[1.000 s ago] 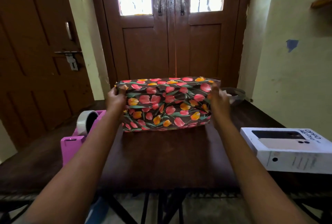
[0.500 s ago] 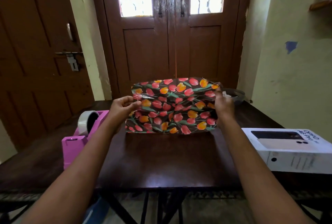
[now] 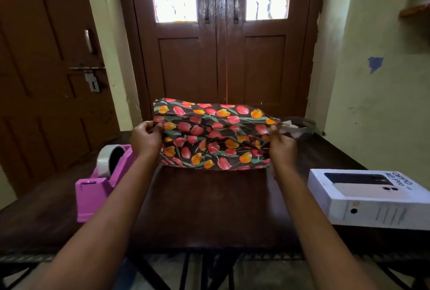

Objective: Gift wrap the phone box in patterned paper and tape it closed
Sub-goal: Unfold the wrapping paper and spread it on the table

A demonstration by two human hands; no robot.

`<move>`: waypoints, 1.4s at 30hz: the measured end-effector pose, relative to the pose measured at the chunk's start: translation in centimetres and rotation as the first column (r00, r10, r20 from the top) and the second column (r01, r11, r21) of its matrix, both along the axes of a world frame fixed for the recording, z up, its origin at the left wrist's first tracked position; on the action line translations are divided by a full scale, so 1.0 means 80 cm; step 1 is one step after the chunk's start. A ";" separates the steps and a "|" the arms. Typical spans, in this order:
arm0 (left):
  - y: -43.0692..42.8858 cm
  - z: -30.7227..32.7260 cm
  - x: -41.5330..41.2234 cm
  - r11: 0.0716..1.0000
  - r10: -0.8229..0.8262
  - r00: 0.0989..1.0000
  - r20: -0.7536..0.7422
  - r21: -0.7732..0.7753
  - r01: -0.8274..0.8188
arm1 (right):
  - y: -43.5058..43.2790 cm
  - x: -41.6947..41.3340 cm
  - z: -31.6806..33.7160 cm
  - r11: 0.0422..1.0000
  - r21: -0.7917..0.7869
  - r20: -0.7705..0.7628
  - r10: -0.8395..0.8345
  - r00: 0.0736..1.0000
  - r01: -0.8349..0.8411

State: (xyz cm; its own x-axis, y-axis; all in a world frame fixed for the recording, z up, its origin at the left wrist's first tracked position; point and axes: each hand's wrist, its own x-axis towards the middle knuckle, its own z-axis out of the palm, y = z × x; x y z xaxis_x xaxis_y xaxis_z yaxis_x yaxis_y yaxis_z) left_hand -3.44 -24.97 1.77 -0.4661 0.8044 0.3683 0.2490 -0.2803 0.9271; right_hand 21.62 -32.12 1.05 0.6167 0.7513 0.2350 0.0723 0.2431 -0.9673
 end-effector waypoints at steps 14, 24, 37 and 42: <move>-0.018 0.002 0.021 0.977 -0.214 0.977 0.014 -0.017 0.215 | 0.012 0.005 0.009 0.955 -0.239 0.033 0.187 0.982 -0.174; -0.028 0.007 0.018 0.937 -0.348 0.937 0.029 0.035 0.347 | 0.030 0.011 -0.009 0.968 -0.234 0.137 0.122 0.983 -0.087; -0.033 -0.007 0.011 0.903 -0.407 0.913 -0.040 -0.164 0.396 | 0.026 0.005 -0.007 0.990 -0.092 0.058 0.112 0.992 -0.106; -0.025 -0.013 0.001 0.935 -0.319 0.944 0.087 -0.131 0.329 | 0.026 0.018 -0.011 0.991 -0.125 0.154 -0.026 0.988 0.046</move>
State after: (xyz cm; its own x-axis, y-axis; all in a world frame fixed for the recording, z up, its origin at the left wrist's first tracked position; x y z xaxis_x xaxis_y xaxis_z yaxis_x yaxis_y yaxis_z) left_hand -3.33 -26.98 0.75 -0.1899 0.9575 0.2173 0.1060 -0.2000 0.9740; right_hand 23.09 -30.08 0.17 0.6082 0.7594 0.2311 0.2271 0.1125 -0.9674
